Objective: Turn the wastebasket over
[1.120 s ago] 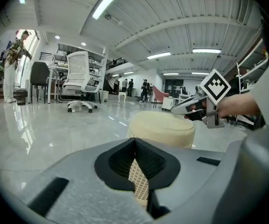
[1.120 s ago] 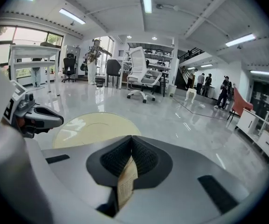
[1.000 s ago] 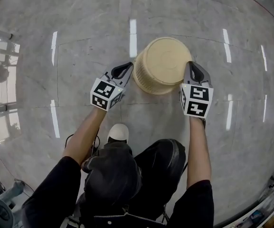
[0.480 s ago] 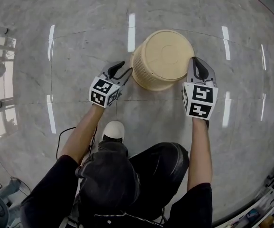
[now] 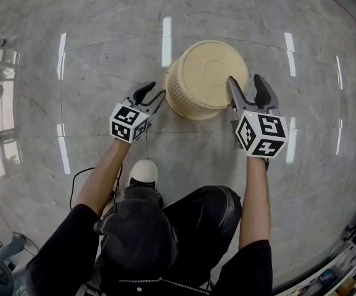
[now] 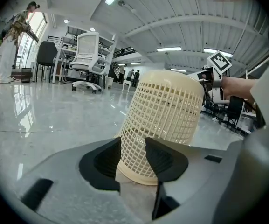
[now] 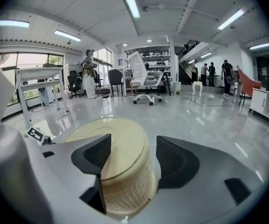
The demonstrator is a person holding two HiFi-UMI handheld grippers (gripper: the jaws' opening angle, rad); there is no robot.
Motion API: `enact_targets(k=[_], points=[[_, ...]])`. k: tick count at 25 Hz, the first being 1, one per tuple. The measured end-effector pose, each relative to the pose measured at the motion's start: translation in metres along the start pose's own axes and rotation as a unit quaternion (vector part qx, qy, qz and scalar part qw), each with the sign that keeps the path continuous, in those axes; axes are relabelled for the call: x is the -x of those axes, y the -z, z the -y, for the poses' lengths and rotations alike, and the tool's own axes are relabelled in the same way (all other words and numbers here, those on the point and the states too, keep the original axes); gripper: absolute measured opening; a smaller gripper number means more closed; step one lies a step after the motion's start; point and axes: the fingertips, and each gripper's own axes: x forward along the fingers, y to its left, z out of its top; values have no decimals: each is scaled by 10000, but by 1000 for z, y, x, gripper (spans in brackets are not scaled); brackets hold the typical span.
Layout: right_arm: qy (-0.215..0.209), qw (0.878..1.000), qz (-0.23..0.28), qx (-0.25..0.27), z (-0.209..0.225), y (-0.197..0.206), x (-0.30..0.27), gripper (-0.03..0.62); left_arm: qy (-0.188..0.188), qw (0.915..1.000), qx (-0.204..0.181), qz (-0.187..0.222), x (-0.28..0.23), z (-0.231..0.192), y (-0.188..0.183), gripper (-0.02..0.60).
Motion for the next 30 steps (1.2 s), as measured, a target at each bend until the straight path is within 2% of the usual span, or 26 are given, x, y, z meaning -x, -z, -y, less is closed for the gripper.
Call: enact_targets(k=[5, 9, 14, 19, 23, 27, 30], points=[[-424, 9929, -103, -1111, 3, 14, -6, 284, -19, 10000, 51, 19, -2, -2, 3, 152], [-752, 9833, -171, -1647, 4, 16, -8, 281, 9, 10000, 76, 3, -3, -1, 5, 152], [-993, 9760, -9, -1938, 9, 18, -6, 255, 66, 9999, 84, 3, -7, 2, 8, 152], [-1058, 9726, 56, -2071, 12, 17, -5, 241, 87, 9999, 55, 15, -10, 2, 8, 152], [-1039, 9616, 227, -2530, 24, 19, -1, 219, 113, 9999, 23, -53, -11, 2, 12, 152], [-824, 9652, 345, -2457, 38, 20, 5, 218, 152, 9998, 76, -101, -14, 4, 19, 152], [-852, 9651, 313, -2456, 46, 24, 11, 218, 194, 9995, 174, -199, -19, 8, 27, 152]])
